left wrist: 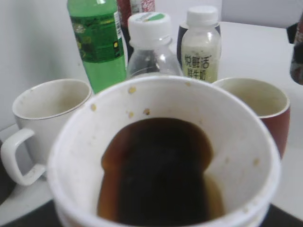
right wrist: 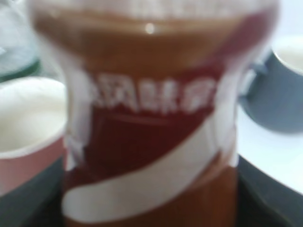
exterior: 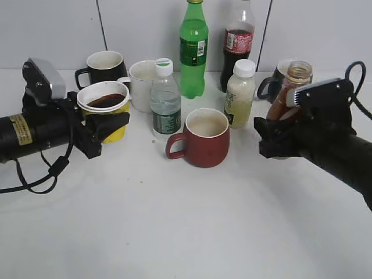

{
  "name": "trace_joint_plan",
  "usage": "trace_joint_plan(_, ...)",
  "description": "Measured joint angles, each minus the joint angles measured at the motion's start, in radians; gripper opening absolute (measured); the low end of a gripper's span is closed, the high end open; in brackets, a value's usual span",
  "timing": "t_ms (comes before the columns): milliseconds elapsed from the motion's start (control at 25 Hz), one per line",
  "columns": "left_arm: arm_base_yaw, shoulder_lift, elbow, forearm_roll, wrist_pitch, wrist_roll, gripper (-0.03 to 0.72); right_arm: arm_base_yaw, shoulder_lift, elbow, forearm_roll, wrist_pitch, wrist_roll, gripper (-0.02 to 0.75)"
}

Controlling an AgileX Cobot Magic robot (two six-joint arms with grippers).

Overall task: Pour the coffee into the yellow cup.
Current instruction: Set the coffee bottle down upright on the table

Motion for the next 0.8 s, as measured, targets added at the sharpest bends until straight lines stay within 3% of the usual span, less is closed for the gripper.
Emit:
trace_joint_plan(200,0.0,0.003,0.001,-0.066,0.015,0.0,0.389,-0.03,0.107,0.019,0.04,-0.168,0.001,0.502)
trace_joint_plan(280,0.0,0.032,0.001,-0.138,0.008,0.013,0.389,-0.03,0.156,0.019,0.057,-0.214,0.002,0.502)
trace_joint_plan(800,0.001,0.246,-0.129,-0.167,-0.043,0.072,0.384,-0.03,0.243,0.018,0.088,-0.232,0.002,0.502)
